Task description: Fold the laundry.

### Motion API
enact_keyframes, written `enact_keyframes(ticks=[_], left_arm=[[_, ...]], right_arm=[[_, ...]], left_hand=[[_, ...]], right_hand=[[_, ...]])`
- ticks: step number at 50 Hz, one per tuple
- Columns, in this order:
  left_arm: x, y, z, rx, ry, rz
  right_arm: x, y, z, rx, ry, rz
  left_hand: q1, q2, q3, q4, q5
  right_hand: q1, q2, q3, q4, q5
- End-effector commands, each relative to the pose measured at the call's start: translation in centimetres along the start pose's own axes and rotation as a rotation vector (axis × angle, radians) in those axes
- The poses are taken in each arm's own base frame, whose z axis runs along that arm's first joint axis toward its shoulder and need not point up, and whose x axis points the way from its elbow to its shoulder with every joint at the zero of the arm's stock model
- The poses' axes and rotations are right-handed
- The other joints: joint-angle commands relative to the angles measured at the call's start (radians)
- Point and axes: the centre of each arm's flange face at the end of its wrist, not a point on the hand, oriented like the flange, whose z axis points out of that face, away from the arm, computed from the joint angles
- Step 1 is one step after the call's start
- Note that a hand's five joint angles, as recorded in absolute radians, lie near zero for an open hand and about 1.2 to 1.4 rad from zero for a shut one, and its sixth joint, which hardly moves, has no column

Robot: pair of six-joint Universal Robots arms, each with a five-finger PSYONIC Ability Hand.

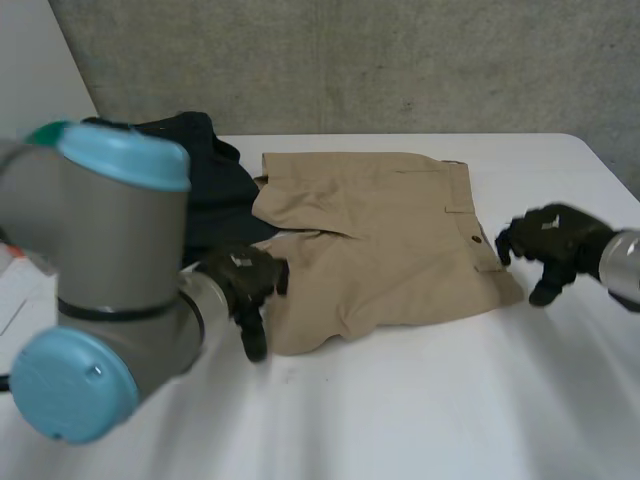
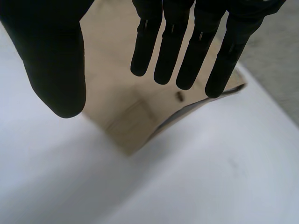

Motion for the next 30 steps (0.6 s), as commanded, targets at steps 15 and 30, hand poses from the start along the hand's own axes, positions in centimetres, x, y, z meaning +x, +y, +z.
enact_keyframes(ticks=[15,30], left_arm=[[2.2,1.5,6.3,-0.027,-0.032,0.000],[2.5,0.3,8.6,0.045,-0.113,0.136]], right_arm=[[-0.1,4.8,5.0,0.120,-0.010,-0.034],[0.4,5.3,7.2,0.172,0.082,-0.034]], left_hand=[[-0.118,-0.115,-0.116,-0.539,-0.122],[0.945,0.948,0.947,0.523,0.940]], right_hand=[[-0.015,-0.010,-0.015,-0.013,-0.014],[0.708,0.712,0.707,0.710,0.709]])
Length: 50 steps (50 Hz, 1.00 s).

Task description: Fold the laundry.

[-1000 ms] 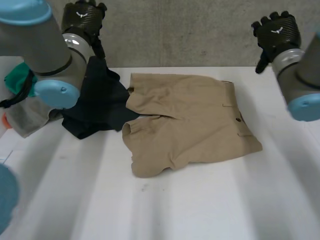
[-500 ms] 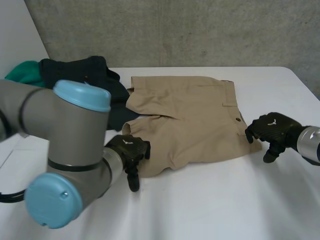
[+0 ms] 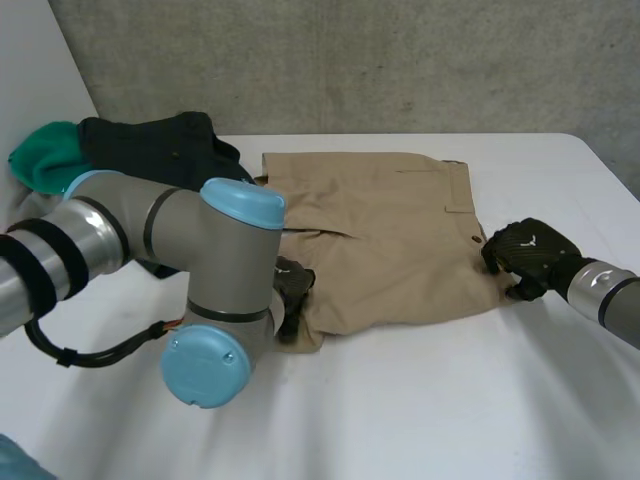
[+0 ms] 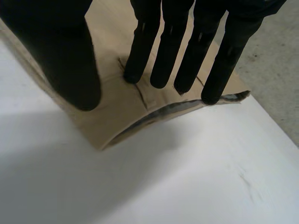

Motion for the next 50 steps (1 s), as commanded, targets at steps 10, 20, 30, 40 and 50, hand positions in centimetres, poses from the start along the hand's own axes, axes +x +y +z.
enact_keyframes(ticks=[10,20,30,40,50], left_arm=[[-2.8,-3.8,-4.8,0.116,-0.114,0.045],[-4.5,-6.3,-7.3,0.217,-0.100,0.063],[-5.5,-9.1,-6.9,0.262,-0.122,0.023],[-5.6,-10.1,-7.1,0.248,-0.099,-0.031],[-6.2,-10.6,-6.7,0.265,-0.109,-0.068]], right_arm=[[1.3,-1.7,-3.0,-0.103,0.012,0.083],[-0.9,-2.7,-5.5,-0.138,-0.086,0.090],[-3.1,-2.4,-2.6,-0.065,-0.028,0.342],[-4.9,-2.4,-0.1,-0.041,0.066,0.378],[-5.3,-2.3,1.9,-0.031,0.180,0.342]], left_hand=[[0.556,0.594,0.595,0.514,0.614],[0.556,0.594,0.595,0.514,0.614],[0.556,0.594,0.595,0.514,0.614],[0.556,0.594,0.595,0.514,0.614],[0.556,0.594,0.595,0.514,0.614]], right_hand=[[0.478,0.474,0.478,0.479,0.479],[-0.341,-0.345,-0.341,-0.340,-0.340],[-0.374,-0.378,-0.374,-0.373,-0.373],[-0.313,-0.316,-0.313,-0.312,-0.312],[0.476,0.472,0.476,0.477,0.477]])
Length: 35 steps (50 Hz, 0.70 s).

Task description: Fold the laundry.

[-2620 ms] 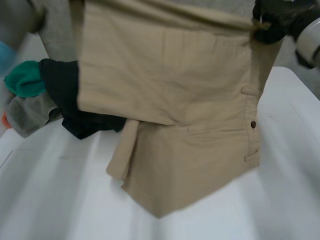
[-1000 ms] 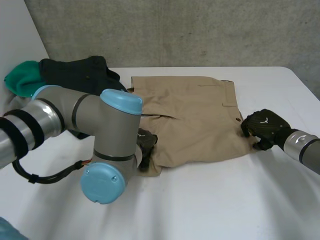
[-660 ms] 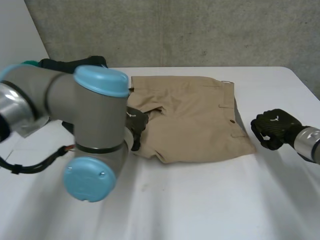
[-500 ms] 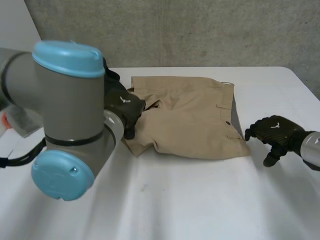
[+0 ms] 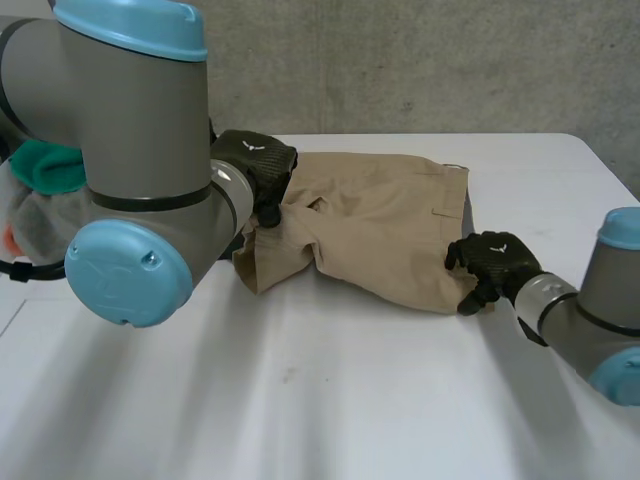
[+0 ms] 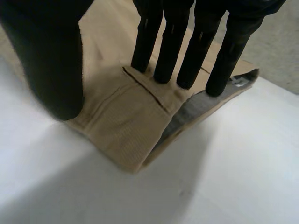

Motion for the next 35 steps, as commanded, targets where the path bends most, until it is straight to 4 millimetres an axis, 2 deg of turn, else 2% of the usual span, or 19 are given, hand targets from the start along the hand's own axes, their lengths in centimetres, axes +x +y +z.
enact_keyframes(ticks=[1,5,9,12,14,16,18,22,26,29,32,35], left_arm=[[-0.4,0.0,0.3,-0.001,-0.011,-0.019],[-0.6,0.8,0.1,-0.045,-0.007,-0.019],[-0.8,2.4,-0.9,-0.150,0.012,0.001],[-0.7,4.1,-2.6,-0.274,0.071,0.045],[-0.2,5.5,-4.4,-0.366,0.154,0.099],[0.3,6.3,-5.7,-0.416,0.221,0.132],[1.0,7.2,-7.6,-0.466,0.318,0.157],[2.6,8.1,-10.2,-0.495,0.446,0.171],[3.4,8.2,-11.3,-0.492,0.470,0.196],[3.4,8.0,-11.2,-0.483,0.450,0.212],[2.9,7.4,-9.9,-0.456,0.386,0.230],[1.9,6.4,-6.2,-0.368,0.275,0.241]], right_arm=[[0.1,-0.3,0.9,0.019,0.066,-0.022],[0.5,-1.3,0.2,0.020,0.070,-0.022],[1.4,-3.1,-2.2,0.005,0.049,-0.074],[2.4,-4.8,-5.1,-0.046,0.022,-0.203],[2.9,-5.3,-7.3,-0.129,-0.012,-0.313],[3.0,-5.1,-8.7,-0.208,-0.054,-0.376],[2.6,-4.6,-10.9,-0.329,-0.145,-0.456],[1.1,-4.5,-13.7,-0.448,-0.322,-0.539],[0.8,-4.9,-13.8,-0.422,-0.357,-0.549],[1.1,-5.1,-13.3,-0.404,-0.353,-0.543],[1.8,-5.5,-12.0,-0.391,-0.334,-0.514],[3.4,-6.3,-9.7,-0.354,-0.254,-0.414]], left_hand=[[0.235,0.216,0.214,0.199,0.233],[0.235,0.216,0.214,0.199,0.233],[0.235,0.216,0.214,0.199,0.233],[0.235,0.216,0.214,0.199,0.233],[0.235,0.216,0.214,0.199,0.233],[0.235,0.216,0.214,0.199,0.233],[0.235,0.216,0.214,0.199,0.233],[0.235,0.216,0.214,0.199,0.233],[0.235,0.216,0.214,0.199,0.233],[0.235,0.216,0.214,0.199,0.233],[0.235,0.216,0.214,0.199,0.233],[0.235,0.216,0.214,0.199,0.233]], right_hand=[[0.672,0.670,0.672,0.687,0.687],[0.672,0.670,0.672,0.687,0.687],[0.672,0.670,0.672,0.687,0.687],[0.672,0.670,0.672,0.687,0.687],[0.672,0.670,0.672,0.687,0.687],[0.672,0.670,0.672,0.687,0.687],[0.672,0.670,0.672,0.687,0.687],[0.672,0.670,0.672,0.687,0.687],[0.672,0.670,0.672,0.687,0.687],[0.672,0.670,0.672,0.687,0.687],[0.672,0.670,0.672,0.687,0.687],[0.672,0.670,0.672,0.687,0.687]])
